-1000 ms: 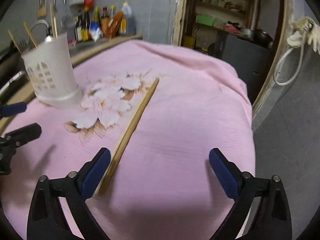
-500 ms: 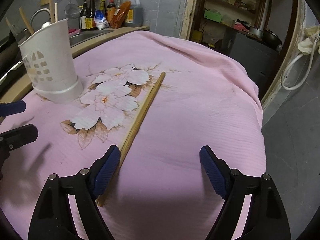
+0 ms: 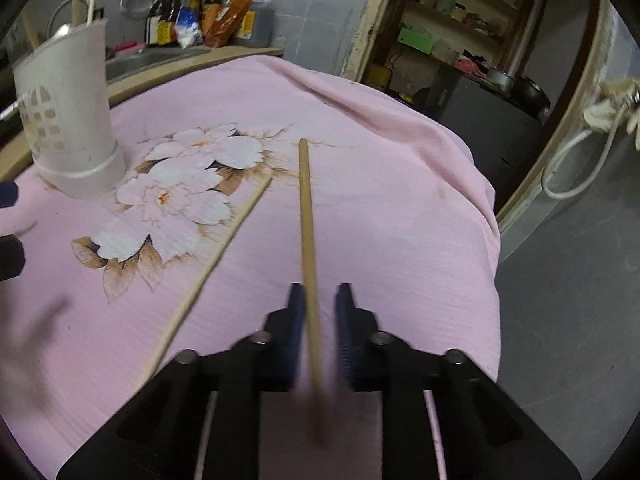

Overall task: Organize utensils
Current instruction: 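Close the left tool on a chopstick while the right tool grasps the other chopstick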

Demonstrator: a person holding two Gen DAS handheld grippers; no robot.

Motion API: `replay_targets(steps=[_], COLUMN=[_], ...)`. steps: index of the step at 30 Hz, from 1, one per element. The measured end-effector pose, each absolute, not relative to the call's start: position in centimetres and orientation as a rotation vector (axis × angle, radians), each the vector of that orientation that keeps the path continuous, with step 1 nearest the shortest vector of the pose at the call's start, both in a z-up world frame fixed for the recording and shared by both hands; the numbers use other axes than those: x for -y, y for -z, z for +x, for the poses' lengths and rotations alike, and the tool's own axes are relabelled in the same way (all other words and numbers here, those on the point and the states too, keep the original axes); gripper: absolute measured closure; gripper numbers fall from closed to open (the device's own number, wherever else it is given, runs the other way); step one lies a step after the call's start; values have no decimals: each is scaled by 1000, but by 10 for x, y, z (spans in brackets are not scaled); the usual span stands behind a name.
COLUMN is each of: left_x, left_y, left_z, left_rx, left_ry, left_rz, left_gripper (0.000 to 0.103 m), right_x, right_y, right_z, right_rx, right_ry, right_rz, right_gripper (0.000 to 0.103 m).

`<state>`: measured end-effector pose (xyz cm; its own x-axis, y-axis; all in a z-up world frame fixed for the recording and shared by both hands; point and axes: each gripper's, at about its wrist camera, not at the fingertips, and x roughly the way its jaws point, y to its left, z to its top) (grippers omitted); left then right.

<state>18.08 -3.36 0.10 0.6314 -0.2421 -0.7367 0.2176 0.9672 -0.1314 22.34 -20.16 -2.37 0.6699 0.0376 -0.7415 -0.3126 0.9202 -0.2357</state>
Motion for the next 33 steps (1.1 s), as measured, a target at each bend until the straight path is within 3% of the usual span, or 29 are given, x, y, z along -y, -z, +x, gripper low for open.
replay_targets(steps=[6, 14, 19, 26, 28, 33], left_x=[71, 105, 116, 118, 116, 108], left_y=[-2, 22, 30, 34, 34, 32], left_z=[196, 243, 275, 302, 300, 278], left_rx=[-866, -994, -1038, -1088, -1088, -1093], left_ry=[363, 428, 399, 377, 385, 411], left_rz=[69, 106, 117, 119, 128, 160], left_gripper=[25, 55, 68, 95, 96, 100], right_x=[227, 268, 280, 281, 275, 257], right_y=[17, 13, 9, 8, 8, 11], right_z=[207, 164, 146, 166, 182, 224], right_rx=[-808, -846, -889, -938, -953, -993], right_ry=[-194, -173, -198, -251, -275, -327], right_rz=[-334, -279, -245, -212, -223, -247], right_gripper=[98, 99, 99, 90, 82, 81])
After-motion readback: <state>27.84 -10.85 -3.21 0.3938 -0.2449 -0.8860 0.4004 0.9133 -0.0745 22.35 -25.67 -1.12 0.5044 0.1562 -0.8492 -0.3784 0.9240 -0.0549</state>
